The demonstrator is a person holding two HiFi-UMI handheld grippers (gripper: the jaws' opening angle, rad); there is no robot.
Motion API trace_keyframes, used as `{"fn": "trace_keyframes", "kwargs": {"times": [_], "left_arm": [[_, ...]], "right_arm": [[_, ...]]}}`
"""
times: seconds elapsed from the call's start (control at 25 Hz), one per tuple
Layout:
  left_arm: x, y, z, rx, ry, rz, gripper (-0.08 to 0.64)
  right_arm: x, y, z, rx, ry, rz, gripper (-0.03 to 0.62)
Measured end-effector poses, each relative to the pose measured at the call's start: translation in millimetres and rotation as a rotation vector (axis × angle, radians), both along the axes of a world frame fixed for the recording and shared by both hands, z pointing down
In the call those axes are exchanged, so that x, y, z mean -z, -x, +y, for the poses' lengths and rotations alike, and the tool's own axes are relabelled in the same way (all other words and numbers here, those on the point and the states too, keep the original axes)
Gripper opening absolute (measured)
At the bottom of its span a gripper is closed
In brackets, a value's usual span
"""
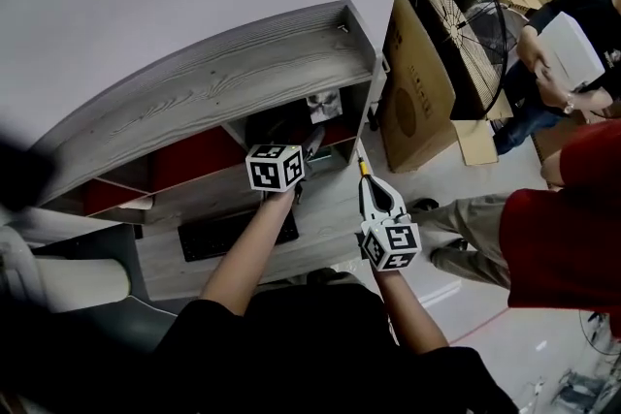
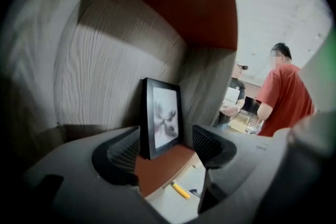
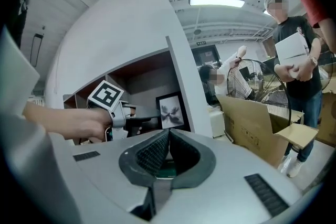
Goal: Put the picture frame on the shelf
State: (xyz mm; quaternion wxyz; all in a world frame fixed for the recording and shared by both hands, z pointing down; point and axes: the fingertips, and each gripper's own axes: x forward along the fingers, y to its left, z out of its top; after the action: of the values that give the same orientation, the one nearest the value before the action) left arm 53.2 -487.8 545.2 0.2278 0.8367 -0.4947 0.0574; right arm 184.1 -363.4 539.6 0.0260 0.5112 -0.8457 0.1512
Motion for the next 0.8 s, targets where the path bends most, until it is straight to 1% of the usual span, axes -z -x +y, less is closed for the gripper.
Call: {"fn": "trace_keyframes", "kwargs": {"times": [0.24, 0.36, 0.48, 0.52, 0.6, 0.68, 0.8], "left_arm": [[14.9, -5.7, 56.3, -0.052, -0.040, 0.024, 0.307], [25.2, 3.6, 95.2, -0.069, -0.061, 0.032, 0.305], [36.2, 34.1, 133.8, -0.040, -0.081, 0.058, 0.305], [38.0, 47.0, 146.4, -0.022, -0.091, 0.057, 0.305], [36.7, 73.3, 170.3, 0.021, -0.119, 0.030, 0.300], [30.6, 102.5, 194.3, 0.072, -0.133, 0.008, 0.274], [26.0, 151.1, 235.6, 0.156, -0.125, 0.050, 0.227]], "right_arm": [[7.9, 5.2, 15.5, -0.018, -0.013, 0.013, 0.014], [14.6, 16.3, 30.8, -0.012, -0.017, 0.021, 0.014], [19.3, 34.7, 46.3, 0.008, -0.021, 0.026, 0.014], [20.5, 41.8, 51.4, 0.016, -0.023, 0.027, 0.014], [23.5, 56.5, 62.0, 0.029, -0.028, 0.029, 0.014], [26.7, 75.6, 74.1, 0.041, -0.026, 0.027, 0.014], [34.1, 115.1, 97.7, 0.084, -0.041, 0.041, 0.014]]}}
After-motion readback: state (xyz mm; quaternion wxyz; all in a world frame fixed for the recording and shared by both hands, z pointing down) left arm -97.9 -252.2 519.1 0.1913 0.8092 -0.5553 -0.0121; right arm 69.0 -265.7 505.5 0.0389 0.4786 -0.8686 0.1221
